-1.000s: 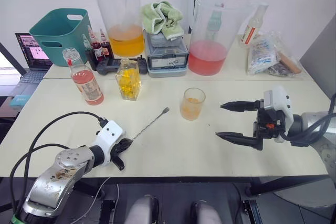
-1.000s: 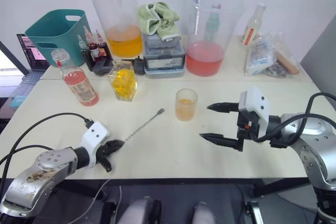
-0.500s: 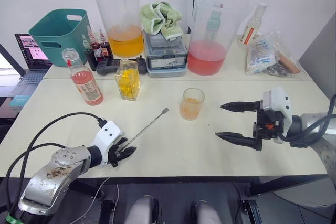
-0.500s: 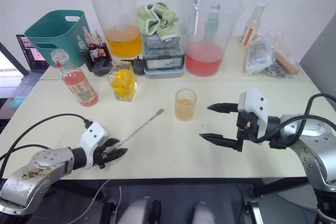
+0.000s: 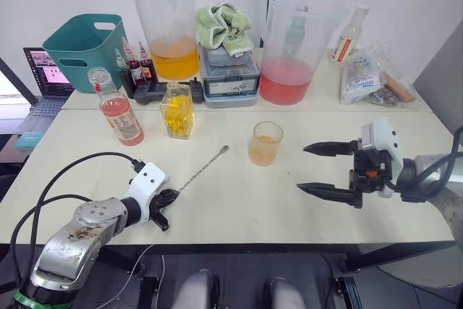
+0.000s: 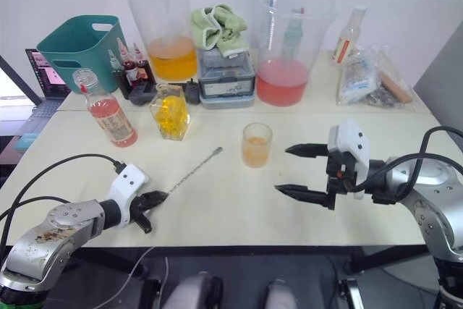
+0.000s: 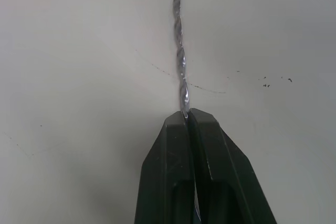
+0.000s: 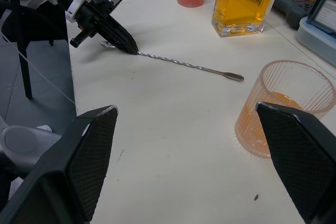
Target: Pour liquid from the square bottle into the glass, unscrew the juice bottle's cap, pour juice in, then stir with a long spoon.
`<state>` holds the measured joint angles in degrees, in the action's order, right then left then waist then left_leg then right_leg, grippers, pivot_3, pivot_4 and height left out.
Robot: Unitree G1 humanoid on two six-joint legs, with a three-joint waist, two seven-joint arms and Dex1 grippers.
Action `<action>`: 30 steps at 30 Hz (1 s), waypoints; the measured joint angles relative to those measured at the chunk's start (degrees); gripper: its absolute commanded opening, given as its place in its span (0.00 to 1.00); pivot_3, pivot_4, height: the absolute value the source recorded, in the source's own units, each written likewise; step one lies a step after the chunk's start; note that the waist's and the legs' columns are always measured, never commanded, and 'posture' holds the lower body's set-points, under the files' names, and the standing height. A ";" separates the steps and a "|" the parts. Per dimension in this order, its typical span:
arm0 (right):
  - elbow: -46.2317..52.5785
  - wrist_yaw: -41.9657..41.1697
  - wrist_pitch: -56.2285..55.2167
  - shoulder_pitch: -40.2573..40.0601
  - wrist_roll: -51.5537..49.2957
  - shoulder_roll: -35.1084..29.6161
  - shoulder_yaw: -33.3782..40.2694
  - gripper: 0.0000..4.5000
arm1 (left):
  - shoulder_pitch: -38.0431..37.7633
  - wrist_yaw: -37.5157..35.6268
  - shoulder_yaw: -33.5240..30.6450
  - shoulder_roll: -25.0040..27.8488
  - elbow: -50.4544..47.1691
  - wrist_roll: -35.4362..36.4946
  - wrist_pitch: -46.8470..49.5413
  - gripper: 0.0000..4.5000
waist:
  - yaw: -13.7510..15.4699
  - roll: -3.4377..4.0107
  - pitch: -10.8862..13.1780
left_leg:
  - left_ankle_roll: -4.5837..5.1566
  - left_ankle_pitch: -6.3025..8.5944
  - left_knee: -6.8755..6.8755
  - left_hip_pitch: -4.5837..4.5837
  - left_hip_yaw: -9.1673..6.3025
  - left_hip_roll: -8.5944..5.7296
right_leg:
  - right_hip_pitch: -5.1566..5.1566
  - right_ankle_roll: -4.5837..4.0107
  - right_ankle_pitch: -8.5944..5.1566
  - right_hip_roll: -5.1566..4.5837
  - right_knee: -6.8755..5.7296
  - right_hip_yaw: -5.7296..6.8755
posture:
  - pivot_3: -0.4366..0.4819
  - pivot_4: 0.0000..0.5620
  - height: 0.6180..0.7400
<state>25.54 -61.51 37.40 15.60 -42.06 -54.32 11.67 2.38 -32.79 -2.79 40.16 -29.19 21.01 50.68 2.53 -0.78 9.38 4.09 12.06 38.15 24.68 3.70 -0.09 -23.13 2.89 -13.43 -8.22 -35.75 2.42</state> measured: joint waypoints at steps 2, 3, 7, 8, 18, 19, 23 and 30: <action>-1.04 -0.86 2.92 1.56 -2.57 -0.05 -0.28 1.00 | -0.06 -0.14 -1.78 -2.17 0.52 1.72 -0.38 0.01 | -0.02 -0.03 0.02 | 0.01 -0.01 0.00 0.04 0.01 0.00 | -0.02 0.00 0.00 -0.01 0.00 -0.01 | 0.48 0.27 0.97; -1.67 -0.95 5.12 2.42 -4.55 -0.10 -0.33 1.00 | 0.09 -0.34 -2.87 -3.56 0.55 2.89 -0.80 0.01 | -0.03 -0.08 0.05 | 0.03 -0.02 0.00 0.05 -0.01 0.00 | -0.02 0.00 0.01 -0.03 0.00 0.00 | 0.48 0.27 0.97; -4.05 1.80 13.35 7.02 -12.17 1.03 0.10 1.00 | 3.97 -0.18 -7.79 -6.94 -0.33 6.95 -3.37 0.01 | -0.16 -0.21 0.11 | 0.04 -0.03 0.01 0.10 -0.05 0.02 | -0.04 0.00 0.02 -0.15 0.01 0.01 | 0.48 0.27 0.97; -4.42 2.94 14.62 7.98 -13.64 1.75 0.19 1.00 | 4.92 0.18 -8.80 -7.38 -0.95 7.65 -4.04 0.01 | -0.21 -0.21 0.11 | 0.07 -0.04 0.00 0.09 -0.04 0.02 | -0.03 0.00 0.02 -0.15 0.01 0.00 | 0.48 0.27 0.97; -10.27 26.86 20.69 17.14 -17.24 19.35 0.44 1.00 | 16.55 3.70 -7.23 -13.18 -4.81 12.67 -4.42 0.01 | -0.37 -0.26 0.09 | 0.35 -0.22 0.00 0.16 0.02 -0.03 | -0.06 0.09 0.08 0.20 -0.03 -0.03 | 0.48 0.27 0.97; -10.70 30.86 20.89 17.62 -18.10 23.01 1.12 1.00 | 17.21 4.22 -6.71 -13.65 -5.00 13.10 -4.20 0.01 | -0.43 -0.26 0.08 | 0.34 -0.23 0.00 0.17 0.01 -0.03 | -0.07 0.11 0.10 0.28 -0.06 -0.05 | 0.48 0.27 0.97; -10.91 42.00 22.01 17.66 -22.51 31.37 1.88 1.00 | 18.58 5.52 -4.47 -14.28 -6.62 14.83 -3.27 0.01 | -0.46 -0.25 0.08 | 0.33 -0.25 -0.01 0.20 -0.02 -0.03 | -0.11 0.12 0.12 0.41 -0.18 -0.06 | 0.48 0.27 0.97; -10.81 55.42 21.22 17.83 -31.28 38.74 5.32 1.00 | 19.91 6.22 -2.04 -12.23 -7.13 15.50 -1.59 0.01 | -0.71 -0.25 0.08 | 0.28 -0.29 -0.01 0.20 -0.05 0.00 | -0.09 0.12 0.12 0.68 -0.15 -0.12 | 0.48 0.27 0.97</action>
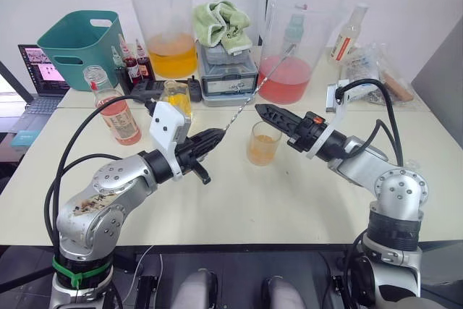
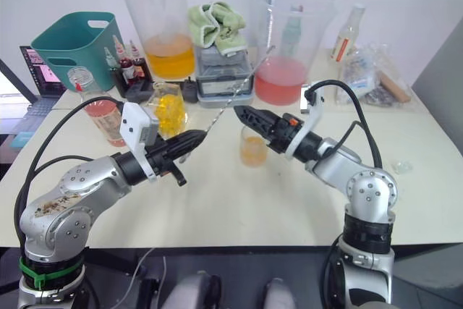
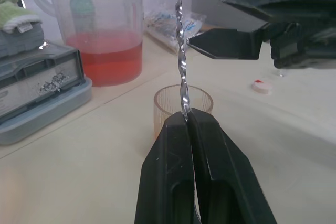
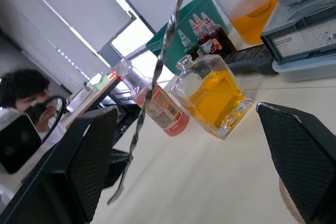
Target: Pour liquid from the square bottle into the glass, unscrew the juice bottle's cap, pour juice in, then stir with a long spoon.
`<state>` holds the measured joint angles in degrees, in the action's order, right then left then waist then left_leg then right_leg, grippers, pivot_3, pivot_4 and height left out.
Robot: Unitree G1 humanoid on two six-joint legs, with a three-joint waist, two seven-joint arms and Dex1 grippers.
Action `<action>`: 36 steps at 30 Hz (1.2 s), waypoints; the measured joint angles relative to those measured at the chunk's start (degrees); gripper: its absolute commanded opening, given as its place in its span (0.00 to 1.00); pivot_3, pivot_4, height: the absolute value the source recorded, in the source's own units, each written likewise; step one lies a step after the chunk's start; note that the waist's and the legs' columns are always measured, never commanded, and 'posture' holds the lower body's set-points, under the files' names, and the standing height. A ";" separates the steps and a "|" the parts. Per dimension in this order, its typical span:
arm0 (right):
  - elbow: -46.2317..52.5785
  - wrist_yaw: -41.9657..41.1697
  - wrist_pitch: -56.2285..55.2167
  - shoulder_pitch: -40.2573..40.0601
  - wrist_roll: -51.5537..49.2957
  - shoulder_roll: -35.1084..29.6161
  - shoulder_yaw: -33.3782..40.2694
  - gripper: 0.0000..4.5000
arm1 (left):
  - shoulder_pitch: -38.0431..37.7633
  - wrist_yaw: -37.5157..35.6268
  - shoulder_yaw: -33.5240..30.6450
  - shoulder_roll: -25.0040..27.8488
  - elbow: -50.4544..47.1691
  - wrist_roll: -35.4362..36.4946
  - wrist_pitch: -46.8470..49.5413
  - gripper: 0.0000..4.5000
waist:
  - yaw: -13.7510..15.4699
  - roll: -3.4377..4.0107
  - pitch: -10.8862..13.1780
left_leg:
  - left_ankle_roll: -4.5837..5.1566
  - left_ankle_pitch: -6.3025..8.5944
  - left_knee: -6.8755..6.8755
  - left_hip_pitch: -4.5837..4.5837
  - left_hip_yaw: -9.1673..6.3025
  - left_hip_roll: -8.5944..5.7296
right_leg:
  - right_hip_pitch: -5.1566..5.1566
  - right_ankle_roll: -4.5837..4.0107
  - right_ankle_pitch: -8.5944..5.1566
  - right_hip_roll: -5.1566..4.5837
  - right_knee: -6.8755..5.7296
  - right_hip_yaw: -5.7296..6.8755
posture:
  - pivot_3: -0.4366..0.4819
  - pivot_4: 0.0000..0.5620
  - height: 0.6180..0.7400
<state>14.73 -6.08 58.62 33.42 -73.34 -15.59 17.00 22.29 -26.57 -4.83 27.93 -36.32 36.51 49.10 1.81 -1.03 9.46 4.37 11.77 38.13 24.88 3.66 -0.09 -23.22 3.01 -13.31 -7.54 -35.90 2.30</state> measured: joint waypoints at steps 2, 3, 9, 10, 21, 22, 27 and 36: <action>-0.02 2.53 -0.97 0.13 -2.57 1.58 0.07 1.00 | 0.61 0.05 0.37 0.36 0.00 0.13 0.02 0.01 | -0.33 0.01 0.00 | 0.00 0.00 0.00 0.00 -0.02 0.00 | 0.00 0.00 0.00 0.03 -0.02 0.00 | 0.48 0.27 0.97; -0.06 3.38 -1.22 0.21 -3.55 1.81 0.07 1.00 | 0.70 0.04 0.55 0.48 0.00 0.21 0.02 0.01 | -0.44 0.00 0.00 | 0.00 0.00 0.00 0.00 -0.02 0.00 | 0.00 0.00 0.00 0.03 -0.02 0.00 | 0.48 0.27 0.97; -0.98 8.03 -4.51 3.16 -8.99 3.26 0.14 1.00 | 0.72 -0.38 1.89 2.46 -0.09 0.88 0.38 0.01 | -1.19 0.01 0.00 | 0.00 0.00 -0.02 -0.01 -0.05 0.01 | -0.02 -0.01 0.00 0.10 -0.06 0.00 | 0.48 0.27 0.97; -1.52 8.71 -5.28 3.82 -9.45 3.58 0.19 0.94 | 0.72 -0.38 1.91 2.64 -0.12 0.94 0.57 0.00 | -1.22 0.01 0.00 | 0.00 0.00 -0.02 -0.01 -0.04 0.01 | -0.03 -0.01 0.00 0.10 -0.05 -0.01 | 0.48 0.27 0.97; -2.46 13.22 -8.25 4.49 -11.46 4.60 -1.85 0.13 | 1.44 0.04 2.51 2.87 -0.23 1.62 1.00 0.00 | -1.21 0.01 0.00 | 0.00 0.00 -0.02 0.00 -0.05 0.01 | -0.02 -0.01 0.00 0.10 -0.04 -0.03 | 0.48 0.27 0.97; -2.46 13.62 -8.37 4.49 -11.51 4.64 -2.01 0.06 | 1.44 0.06 2.53 2.87 -0.23 1.70 1.00 0.00 | -1.20 0.02 0.00 | 0.00 0.00 -0.02 0.00 -0.05 0.02 | -0.03 -0.01 0.00 0.10 -0.04 -0.03 | 0.48 0.27 0.97; -2.51 14.51 -9.05 4.47 -11.94 4.47 -2.47 0.01 | 1.44 0.07 2.54 2.92 -0.27 1.86 0.93 0.00 | -1.22 0.02 0.00 | 0.00 0.00 -0.03 0.00 -0.05 0.02 | -0.03 -0.01 0.00 0.10 -0.04 -0.03 | 0.48 0.27 0.97; -2.72 12.24 -8.91 4.52 -12.70 1.04 -3.28 0.00 | 1.40 -0.90 1.36 4.36 0.01 2.13 -0.30 0.14 | -1.20 0.02 0.00 | 0.00 0.00 -0.04 0.00 -0.05 0.03 | -0.03 -0.01 -0.01 0.10 -0.01 -0.03 | 0.48 0.27 0.97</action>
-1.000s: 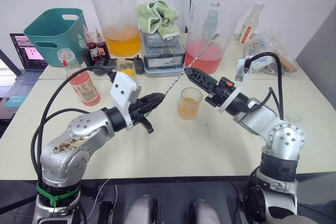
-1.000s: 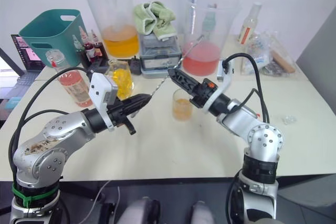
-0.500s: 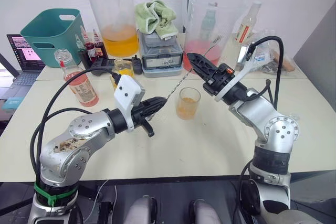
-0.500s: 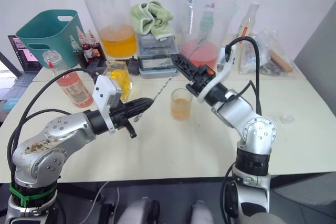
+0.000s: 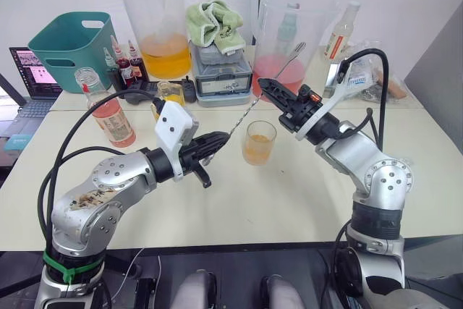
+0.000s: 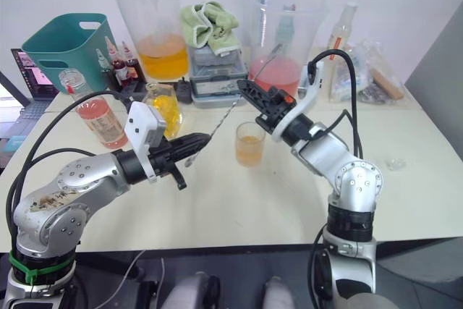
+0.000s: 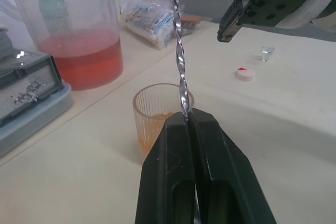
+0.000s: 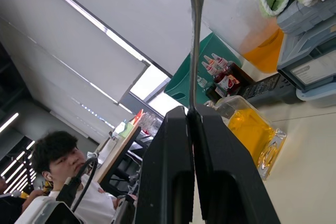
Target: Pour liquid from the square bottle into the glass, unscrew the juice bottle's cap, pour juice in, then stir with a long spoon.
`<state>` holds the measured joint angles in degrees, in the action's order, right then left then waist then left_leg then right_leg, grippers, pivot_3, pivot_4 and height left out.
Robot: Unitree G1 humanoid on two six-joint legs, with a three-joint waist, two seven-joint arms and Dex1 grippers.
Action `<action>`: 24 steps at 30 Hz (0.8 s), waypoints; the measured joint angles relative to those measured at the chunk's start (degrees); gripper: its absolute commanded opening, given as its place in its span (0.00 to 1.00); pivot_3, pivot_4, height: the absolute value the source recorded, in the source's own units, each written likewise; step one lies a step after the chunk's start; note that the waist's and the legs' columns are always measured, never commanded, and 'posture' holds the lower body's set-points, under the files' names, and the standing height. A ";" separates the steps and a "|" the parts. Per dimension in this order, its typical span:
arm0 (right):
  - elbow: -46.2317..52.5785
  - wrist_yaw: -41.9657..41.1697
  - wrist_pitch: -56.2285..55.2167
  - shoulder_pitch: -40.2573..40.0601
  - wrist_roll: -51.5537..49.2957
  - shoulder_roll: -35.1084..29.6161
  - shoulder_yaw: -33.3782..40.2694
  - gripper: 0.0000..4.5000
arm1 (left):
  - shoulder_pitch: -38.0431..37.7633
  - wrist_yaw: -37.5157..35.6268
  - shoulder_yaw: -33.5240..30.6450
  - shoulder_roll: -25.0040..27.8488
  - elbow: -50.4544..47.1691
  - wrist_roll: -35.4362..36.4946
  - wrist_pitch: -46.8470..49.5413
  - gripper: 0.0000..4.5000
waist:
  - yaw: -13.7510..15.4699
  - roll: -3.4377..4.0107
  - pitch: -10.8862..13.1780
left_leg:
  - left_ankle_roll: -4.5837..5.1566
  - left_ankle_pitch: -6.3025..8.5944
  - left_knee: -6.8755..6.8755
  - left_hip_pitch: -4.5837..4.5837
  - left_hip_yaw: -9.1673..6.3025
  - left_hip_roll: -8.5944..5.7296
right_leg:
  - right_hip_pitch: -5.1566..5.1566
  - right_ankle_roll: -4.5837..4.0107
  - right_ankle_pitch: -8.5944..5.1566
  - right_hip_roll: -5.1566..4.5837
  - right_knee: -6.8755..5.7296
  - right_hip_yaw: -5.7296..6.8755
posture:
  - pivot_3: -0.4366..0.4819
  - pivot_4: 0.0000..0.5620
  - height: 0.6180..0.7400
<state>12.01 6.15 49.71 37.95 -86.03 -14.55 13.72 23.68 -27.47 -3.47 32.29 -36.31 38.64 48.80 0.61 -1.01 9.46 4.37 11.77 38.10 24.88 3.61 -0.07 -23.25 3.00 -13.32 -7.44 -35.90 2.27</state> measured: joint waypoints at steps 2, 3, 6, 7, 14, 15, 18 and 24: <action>-1.39 -0.93 -0.87 1.04 -0.26 -1.04 1.13 0.00 | -0.44 -0.46 -2.24 0.56 1.19 0.55 -0.09 0.27 | -0.05 0.00 0.00 | 0.00 0.00 0.00 0.00 0.01 0.00 | -0.01 0.00 0.00 0.00 0.00 0.00 | 0.48 0.27 0.97; -2.36 -1.80 -1.63 2.35 -0.11 -1.56 2.06 0.00 | -0.70 -0.84 -3.65 0.96 1.71 1.00 -0.26 0.35 | -0.09 0.03 0.02 | -0.01 -0.01 0.00 0.01 0.01 0.00 | -0.04 0.00 0.00 0.01 0.01 -0.01 | 0.48 0.27 0.97; -5.31 -7.67 -2.32 9.04 2.77 -7.72 3.06 0.00 | -2.08 -2.68 -7.48 2.26 2.24 2.29 -1.69 0.58 | -0.11 0.14 0.09 | 0.00 0.00 0.00 0.06 0.05 0.00 | -0.10 0.00 0.00 0.01 0.02 -0.02 | 0.48 0.27 0.97; -5.99 -9.55 -2.67 11.19 4.14 -9.48 3.14 0.00 | -2.88 -3.51 -8.23 3.06 2.30 2.30 -2.34 0.65 | -0.14 0.14 0.09 | 0.01 0.00 -0.05 0.06 0.05 0.00 | -0.10 0.00 0.00 0.01 0.04 -0.02 | 0.48 0.27 0.97; -12.81 -25.85 -4.09 18.76 20.28 -19.69 -1.79 0.00 | -10.42 -10.01 -11.20 7.32 3.89 1.72 -7.30 0.99 | -0.07 0.13 0.09 | 0.00 0.00 -0.20 0.05 0.13 0.01 | -0.11 -0.02 -0.01 -0.01 0.17 -0.04 | 0.48 0.27 0.97; -13.36 -27.56 -4.05 18.73 21.91 -19.74 -2.71 0.00 | -10.43 -10.20 -11.19 7.31 3.91 1.62 -7.87 0.99 | -0.03 0.13 0.09 | 0.00 -0.01 -0.20 0.05 0.13 0.01 | -0.10 -0.02 -0.01 -0.02 0.17 -0.05 | 0.48 0.27 0.97; -14.31 -32.31 -4.49 17.35 27.79 -20.52 -5.52 0.00 | -11.15 -10.27 -10.74 7.09 4.13 0.28 -9.93 0.99 | 0.09 0.13 0.09 | -0.01 0.00 -0.20 0.05 0.11 0.01 | -0.09 -0.02 -0.01 -0.05 0.16 -0.04 | 0.48 0.27 0.97; -14.87 -38.71 -9.21 13.53 39.32 -20.42 -10.27 0.00 | -12.70 -10.23 -8.32 6.72 4.28 -0.76 -11.19 0.99 | 0.00 0.13 0.09 | -0.01 -0.01 -0.20 0.09 0.11 0.02 | -0.17 -0.02 0.00 -0.06 0.13 -0.04 | 0.48 0.27 0.97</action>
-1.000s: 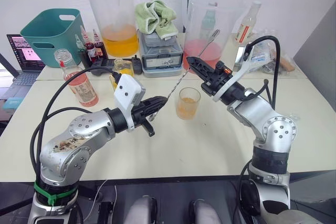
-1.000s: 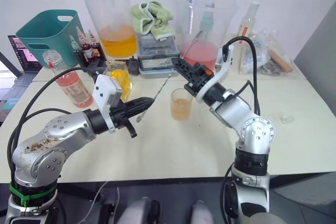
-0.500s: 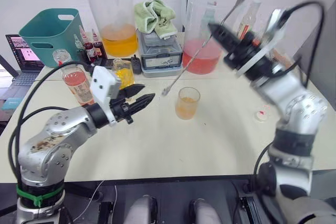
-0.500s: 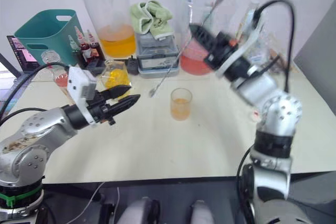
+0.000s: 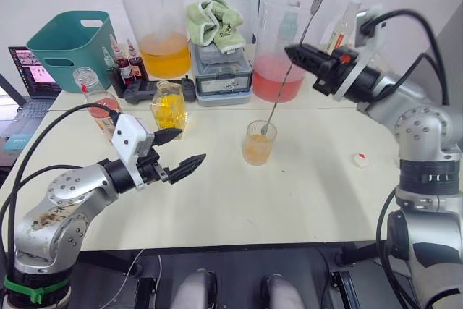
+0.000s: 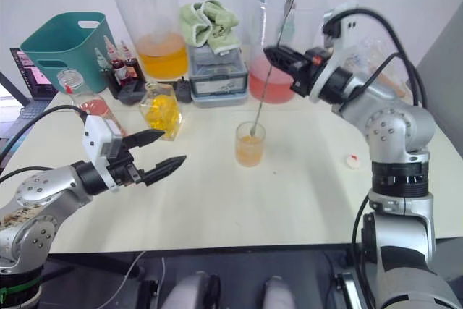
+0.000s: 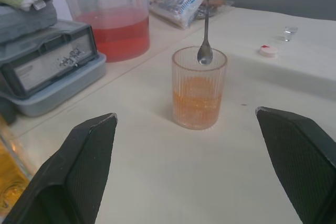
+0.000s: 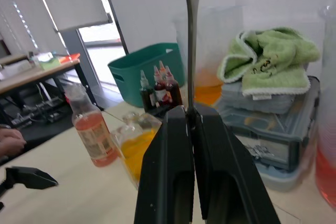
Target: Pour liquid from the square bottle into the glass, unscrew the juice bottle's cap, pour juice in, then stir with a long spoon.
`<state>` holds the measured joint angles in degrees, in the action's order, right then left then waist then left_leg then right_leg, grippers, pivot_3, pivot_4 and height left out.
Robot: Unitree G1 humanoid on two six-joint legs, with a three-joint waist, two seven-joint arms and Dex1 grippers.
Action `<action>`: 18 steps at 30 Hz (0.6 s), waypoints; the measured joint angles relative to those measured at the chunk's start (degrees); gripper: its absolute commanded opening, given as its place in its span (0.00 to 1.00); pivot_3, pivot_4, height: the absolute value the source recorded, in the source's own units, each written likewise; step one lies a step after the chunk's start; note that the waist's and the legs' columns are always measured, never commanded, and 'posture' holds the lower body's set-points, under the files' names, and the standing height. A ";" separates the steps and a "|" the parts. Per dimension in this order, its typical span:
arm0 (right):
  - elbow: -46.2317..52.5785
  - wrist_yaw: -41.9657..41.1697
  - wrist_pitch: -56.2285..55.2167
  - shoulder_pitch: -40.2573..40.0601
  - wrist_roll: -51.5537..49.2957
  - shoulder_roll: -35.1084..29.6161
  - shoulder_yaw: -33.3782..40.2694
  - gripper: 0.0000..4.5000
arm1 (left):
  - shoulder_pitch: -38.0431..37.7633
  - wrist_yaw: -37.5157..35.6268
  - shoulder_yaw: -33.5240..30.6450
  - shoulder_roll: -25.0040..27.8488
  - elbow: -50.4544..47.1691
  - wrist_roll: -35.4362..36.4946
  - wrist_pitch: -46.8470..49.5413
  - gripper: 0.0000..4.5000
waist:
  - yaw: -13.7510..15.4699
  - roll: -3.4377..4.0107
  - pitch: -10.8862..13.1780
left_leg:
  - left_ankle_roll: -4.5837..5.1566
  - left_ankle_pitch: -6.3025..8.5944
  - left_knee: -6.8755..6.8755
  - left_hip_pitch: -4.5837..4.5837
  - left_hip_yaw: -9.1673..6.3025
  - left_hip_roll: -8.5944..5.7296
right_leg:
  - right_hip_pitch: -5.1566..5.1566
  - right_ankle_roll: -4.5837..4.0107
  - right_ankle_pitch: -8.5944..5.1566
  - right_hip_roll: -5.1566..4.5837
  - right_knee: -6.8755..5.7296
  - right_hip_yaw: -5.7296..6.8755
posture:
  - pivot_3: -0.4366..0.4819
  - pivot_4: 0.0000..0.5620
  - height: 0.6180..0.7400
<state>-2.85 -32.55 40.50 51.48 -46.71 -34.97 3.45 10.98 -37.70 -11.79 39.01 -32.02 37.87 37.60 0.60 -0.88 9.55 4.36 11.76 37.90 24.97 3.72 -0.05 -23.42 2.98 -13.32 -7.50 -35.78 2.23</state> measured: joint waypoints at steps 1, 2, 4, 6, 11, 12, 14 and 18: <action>0.00 -0.68 -0.75 -0.39 1.27 0.27 -0.37 0.00 | -0.10 0.00 0.09 0.00 0.00 -0.02 -0.01 0.99 | -0.01 0.00 0.00 | 0.00 0.00 0.00 0.00 0.00 0.00 | 0.00 0.00 0.00 0.00 0.00 0.00 | 0.48 0.27 0.97; 0.01 -1.49 -1.50 -0.72 2.57 0.71 -0.68 0.00 | -0.22 -0.03 0.31 0.01 0.00 -0.05 -0.05 0.99 | -0.02 0.00 0.00 | 0.00 0.00 0.00 0.00 0.00 0.00 | 0.00 0.00 0.00 0.00 0.00 0.00 | 0.48 0.27 0.97; 0.02 -3.17 -3.07 -0.85 5.30 1.13 -1.90 0.00 | -0.36 -0.05 0.75 0.01 -0.01 -0.05 -0.08 0.99 | -0.01 0.00 0.00 | -0.01 0.00 0.00 0.00 0.00 0.00 | -0.01 0.00 0.00 0.00 0.00 0.00 | 0.48 0.27 0.97; 0.08 -4.85 -4.78 -0.91 8.23 1.27 -3.34 0.00 | -0.37 -0.02 0.78 0.01 -0.04 -0.05 -0.11 0.99 | 0.02 0.00 0.00 | -0.01 -0.01 0.00 0.00 -0.01 -0.01 | -0.01 0.00 0.00 0.00 0.00 0.01 | 0.48 0.27 0.97; 2.05 -8.17 -6.67 -3.98 12.94 1.58 -5.63 0.00 | -2.99 1.83 2.94 -1.66 -4.07 0.36 0.21 0.99 | 0.07 0.00 0.00 | -0.02 0.00 0.00 0.01 -0.03 -0.01 | 0.02 0.00 0.00 -0.03 0.00 0.01 | 0.48 0.27 0.97; 2.93 -8.62 -6.57 -4.83 13.04 1.82 -5.70 0.00 | -3.19 2.08 3.43 -1.82 -4.33 0.42 0.21 0.99 | 0.10 0.00 0.00 | -0.03 -0.01 0.00 0.01 -0.05 -0.01 | 0.02 0.00 0.01 -0.03 -0.01 0.03 | 0.48 0.27 0.97; 4.16 -8.97 -6.10 -5.61 13.22 2.22 -5.73 0.00 | -3.18 2.63 3.48 -1.81 -4.34 0.43 0.21 0.99 | 0.06 0.00 0.00 | -0.08 -0.04 0.00 0.00 -0.06 -0.01 | 0.01 -0.01 0.01 -0.03 -0.01 0.03 | 0.48 0.27 0.97; 7.45 -8.90 -4.61 -7.26 12.76 3.56 -5.35 0.00 | -2.98 3.40 3.50 -1.81 -4.38 0.51 0.30 0.99 | 0.08 0.00 0.00 | -0.09 -0.05 0.00 0.00 -0.08 -0.01 | 0.01 -0.01 0.01 -0.03 -0.02 0.04 | 0.48 0.27 0.97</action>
<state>4.60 -41.46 35.89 44.22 -33.95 -31.41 -1.91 8.00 -34.30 -8.29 37.20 -36.40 38.39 37.90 0.68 -0.88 9.55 4.27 11.71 37.90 24.97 3.64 -0.06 -23.41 2.97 -13.31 -7.53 -35.79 2.27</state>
